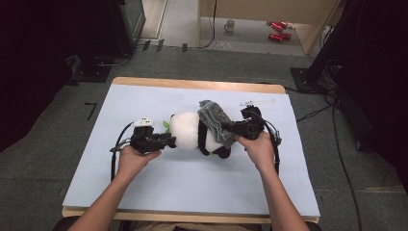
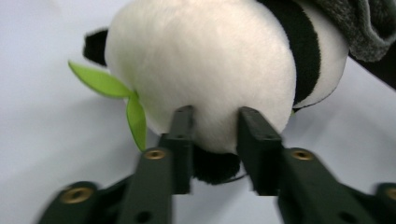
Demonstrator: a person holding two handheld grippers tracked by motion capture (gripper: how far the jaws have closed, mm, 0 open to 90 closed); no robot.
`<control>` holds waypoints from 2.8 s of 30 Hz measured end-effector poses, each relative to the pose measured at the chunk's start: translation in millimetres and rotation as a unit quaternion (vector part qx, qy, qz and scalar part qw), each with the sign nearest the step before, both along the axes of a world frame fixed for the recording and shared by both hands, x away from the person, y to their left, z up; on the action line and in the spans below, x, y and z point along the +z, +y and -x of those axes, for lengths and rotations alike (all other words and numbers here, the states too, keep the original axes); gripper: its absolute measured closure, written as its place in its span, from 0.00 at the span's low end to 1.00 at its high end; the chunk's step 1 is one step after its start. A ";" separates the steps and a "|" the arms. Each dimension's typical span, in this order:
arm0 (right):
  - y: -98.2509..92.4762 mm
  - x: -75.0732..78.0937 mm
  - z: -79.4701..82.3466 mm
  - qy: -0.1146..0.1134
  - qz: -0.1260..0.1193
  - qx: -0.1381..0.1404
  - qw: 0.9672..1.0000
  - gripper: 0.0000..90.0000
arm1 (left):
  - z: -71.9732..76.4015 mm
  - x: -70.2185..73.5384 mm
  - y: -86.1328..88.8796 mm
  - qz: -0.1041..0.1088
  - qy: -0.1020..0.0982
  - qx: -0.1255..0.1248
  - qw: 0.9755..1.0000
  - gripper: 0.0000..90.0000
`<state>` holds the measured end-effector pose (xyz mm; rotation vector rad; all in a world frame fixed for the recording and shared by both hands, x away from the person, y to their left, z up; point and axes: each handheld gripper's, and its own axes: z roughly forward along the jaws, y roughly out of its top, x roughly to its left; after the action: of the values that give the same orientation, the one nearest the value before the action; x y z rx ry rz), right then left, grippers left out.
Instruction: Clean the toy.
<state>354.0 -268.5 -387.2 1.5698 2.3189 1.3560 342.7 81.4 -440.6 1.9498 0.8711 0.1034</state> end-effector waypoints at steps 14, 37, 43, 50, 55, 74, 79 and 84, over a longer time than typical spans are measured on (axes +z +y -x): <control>-5.9 -4.1 -15.0 -0.010 0.000 -0.023 1.000 0.88 | 1.0 -12.3 -7.2 -0.019 -0.060 -0.066 0.996 0.35; -9.5 23.1 -10.6 -0.055 -0.051 -0.033 0.997 0.88 | -11.5 2.6 -15.2 0.054 0.004 0.014 0.998 0.79; -5.8 53.7 5.3 -0.083 -0.079 -0.015 0.993 0.88 | -8.1 26.7 -11.4 0.083 0.064 0.007 0.994 0.80; 17.9 63.9 16.7 -0.085 -0.076 0.022 0.993 0.88 | 0.9 37.7 -6.2 0.085 0.116 0.031 0.989 0.80; 42.8 54.5 19.3 -0.070 -0.066 0.048 0.994 0.88 | -4.3 30.3 -10.1 0.077 0.113 0.043 0.990 0.79; 74.3 13.0 13.6 -0.040 0.064 0.060 0.995 0.88 | -11.1 19.0 -8.9 0.075 0.118 0.056 0.989 0.77; 64.0 16.3 11.1 -0.037 0.066 0.053 0.996 0.88 | -11.5 17.7 -9.6 0.072 0.115 0.054 0.989 0.78; 48.9 24.5 9.4 -0.034 0.055 0.038 0.997 0.88 | -13.4 15.2 -6.6 0.075 0.123 0.059 0.988 0.78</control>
<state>344.6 -219.6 -362.7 1.3971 2.3911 1.2510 356.2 74.8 -425.5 1.7924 1.1230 -0.1331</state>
